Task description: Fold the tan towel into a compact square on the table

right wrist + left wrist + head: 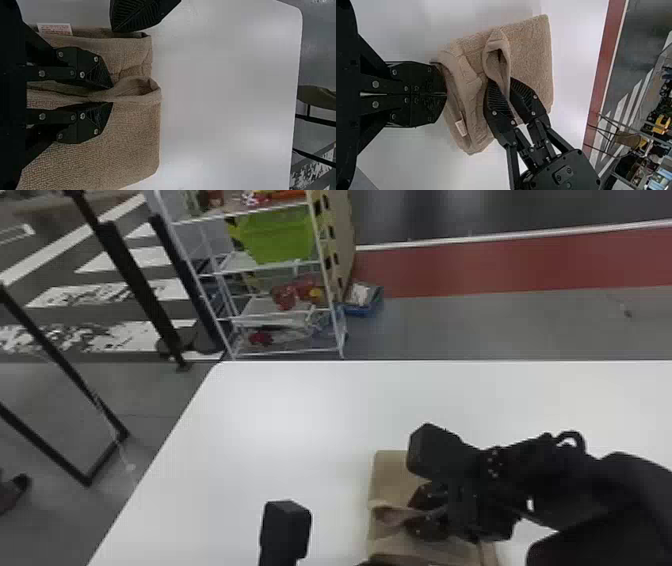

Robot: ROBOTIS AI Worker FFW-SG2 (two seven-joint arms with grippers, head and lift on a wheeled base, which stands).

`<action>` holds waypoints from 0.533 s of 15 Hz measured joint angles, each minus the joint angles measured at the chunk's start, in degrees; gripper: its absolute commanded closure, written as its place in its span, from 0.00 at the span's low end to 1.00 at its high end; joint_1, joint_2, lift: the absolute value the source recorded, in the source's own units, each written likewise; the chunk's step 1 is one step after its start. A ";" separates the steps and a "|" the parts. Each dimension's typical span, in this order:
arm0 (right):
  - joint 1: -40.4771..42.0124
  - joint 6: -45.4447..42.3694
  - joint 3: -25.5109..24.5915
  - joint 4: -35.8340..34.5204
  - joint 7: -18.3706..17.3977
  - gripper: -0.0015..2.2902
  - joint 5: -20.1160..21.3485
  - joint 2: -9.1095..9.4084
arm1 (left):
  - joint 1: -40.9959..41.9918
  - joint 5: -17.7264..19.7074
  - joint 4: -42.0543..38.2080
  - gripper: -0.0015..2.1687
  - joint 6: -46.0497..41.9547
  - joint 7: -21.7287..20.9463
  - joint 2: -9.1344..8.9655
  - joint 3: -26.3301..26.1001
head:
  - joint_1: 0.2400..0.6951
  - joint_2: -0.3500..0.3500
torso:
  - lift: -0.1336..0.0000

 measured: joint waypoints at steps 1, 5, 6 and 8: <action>-0.07 0.16 -0.08 -0.04 0.00 0.40 -0.14 -0.07 | -0.03 -0.07 -0.28 0.86 0.03 0.19 0.00 -0.12 | 1.00 0.85 | 0.08; -0.37 1.60 -0.45 -0.05 0.00 0.40 -0.43 -0.11 | 0.92 -0.06 -4.68 0.86 -0.72 1.33 0.11 0.32 | 1.00 0.84 | 0.08; -0.36 1.86 -0.68 -0.05 0.00 0.40 -0.43 -0.11 | 1.40 -0.08 -6.21 0.87 -2.00 1.51 0.14 0.24 | 1.00 0.83 | 0.08; -0.16 2.23 -0.76 -0.06 0.00 0.40 -0.39 -0.11 | 1.08 -0.13 -6.78 0.86 -3.37 1.51 0.11 -0.77 | 1.00 0.81 | 0.08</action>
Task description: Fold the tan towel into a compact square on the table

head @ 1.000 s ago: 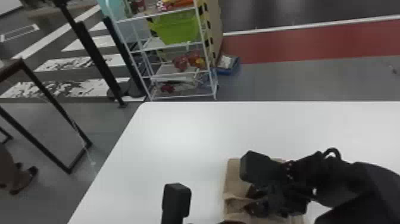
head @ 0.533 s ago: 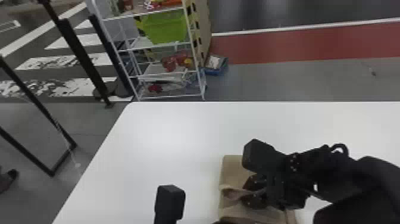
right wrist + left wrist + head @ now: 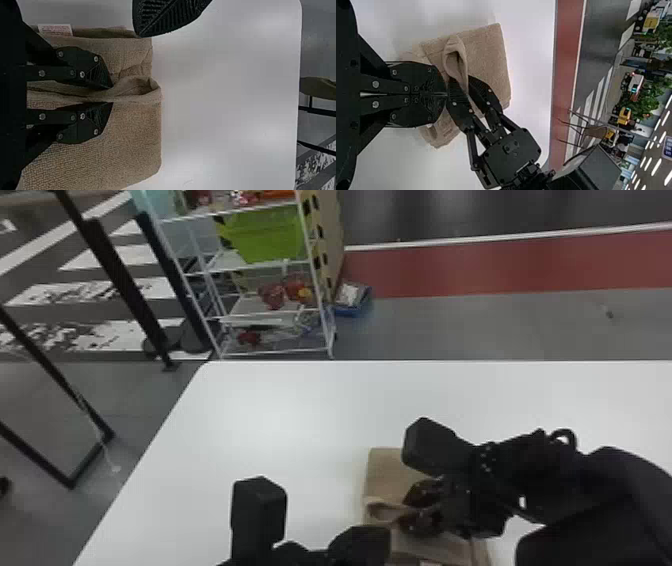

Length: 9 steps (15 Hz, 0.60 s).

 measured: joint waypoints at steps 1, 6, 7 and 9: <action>0.17 0.17 0.00 0.00 0.00 0.40 0.02 0.00 | -0.68 -0.03 1.03 0.86 -0.28 -0.02 -0.02 -0.89 | 1.00 0.79 | 0.08; 0.85 0.72 -0.04 -0.80 0.00 0.40 -0.04 0.00 | -2.42 -1.10 6.14 0.86 -2.49 0.07 0.05 -3.87 | 1.00 0.75 | 0.08; 0.89 1.10 -0.02 -1.11 0.00 0.40 -0.05 0.01 | -2.47 -1.23 6.72 0.87 -2.56 0.11 0.06 -4.00 | 1.00 0.74 | 0.08; 0.95 2.06 0.01 -1.80 0.00 0.40 -0.10 0.01 | -2.49 -1.59 7.57 0.87 -2.67 0.16 0.09 -4.19 | 1.00 0.74 | 0.08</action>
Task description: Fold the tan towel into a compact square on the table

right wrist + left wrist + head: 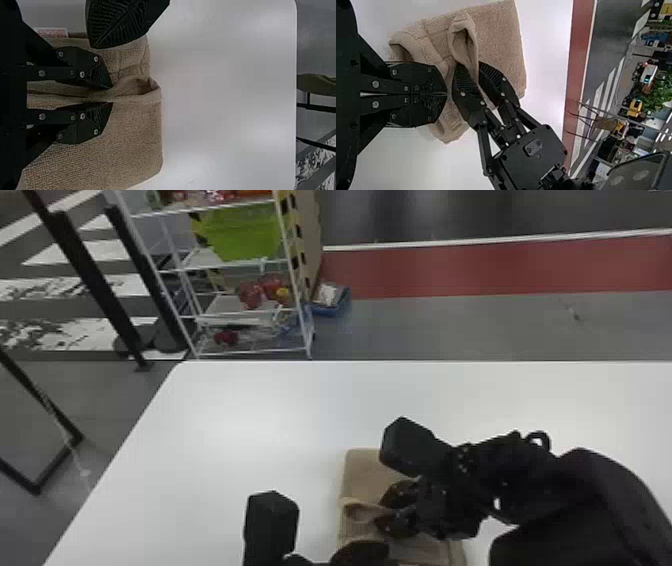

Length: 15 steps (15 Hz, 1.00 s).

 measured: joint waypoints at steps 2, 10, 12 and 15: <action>-0.04 0.60 0.00 -0.46 0.00 0.40 -0.22 0.00 | 0.00 -0.12 0.49 0.86 -0.02 0.13 0.11 0.00 | 1.00 0.75 | 0.08; 0.27 2.21 -0.42 -1.21 0.00 0.34 -1.17 -1.07 | 0.33 -1.99 2.69 0.86 -1.19 1.48 0.30 -1.26 | 1.00 0.74 | 0.08; -0.09 2.26 -0.81 -1.21 0.00 0.42 -1.23 -1.38 | 0.55 -2.06 2.90 0.86 -1.70 1.64 0.32 -1.43 | 1.00 0.72 | 0.08; -1.03 2.38 -0.63 -1.00 0.00 0.58 -1.18 -1.49 | 0.77 -2.06 2.90 0.86 -2.11 1.84 0.32 -1.60 | 1.00 0.71 | 0.08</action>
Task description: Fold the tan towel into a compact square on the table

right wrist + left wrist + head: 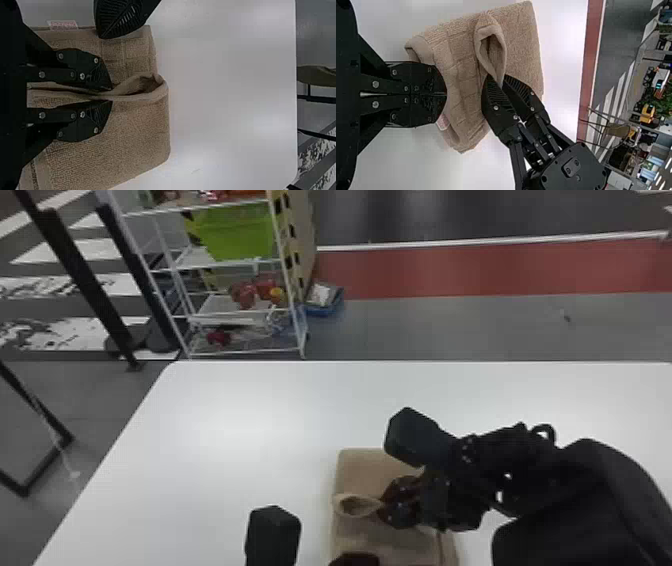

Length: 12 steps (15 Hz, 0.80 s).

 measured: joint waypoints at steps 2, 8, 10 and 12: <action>-0.44 0.20 0.06 0.15 0.00 0.63 0.00 -0.04 | 0.02 0.00 0.08 0.86 -0.02 0.01 0.00 -0.03 | 1.00 0.71 | 0.08; -1.22 2.23 -1.44 -3.27 0.00 0.65 -3.07 -2.08 | -0.51 -0.22 0.53 0.86 0.10 0.01 -0.02 -0.12 | 1.00 0.69 | 0.08; -1.83 2.74 -3.22 -5.09 0.00 0.65 -5.27 -3.17 | -0.92 -0.69 0.83 0.87 0.34 0.13 -0.21 -0.56 | 1.00 0.66 | 0.08; -2.02 3.09 -4.15 -6.47 0.00 0.65 -7.59 -4.16 | -1.46 -1.02 1.13 0.86 0.72 0.74 -0.27 -1.24 | 1.00 0.64 | 0.08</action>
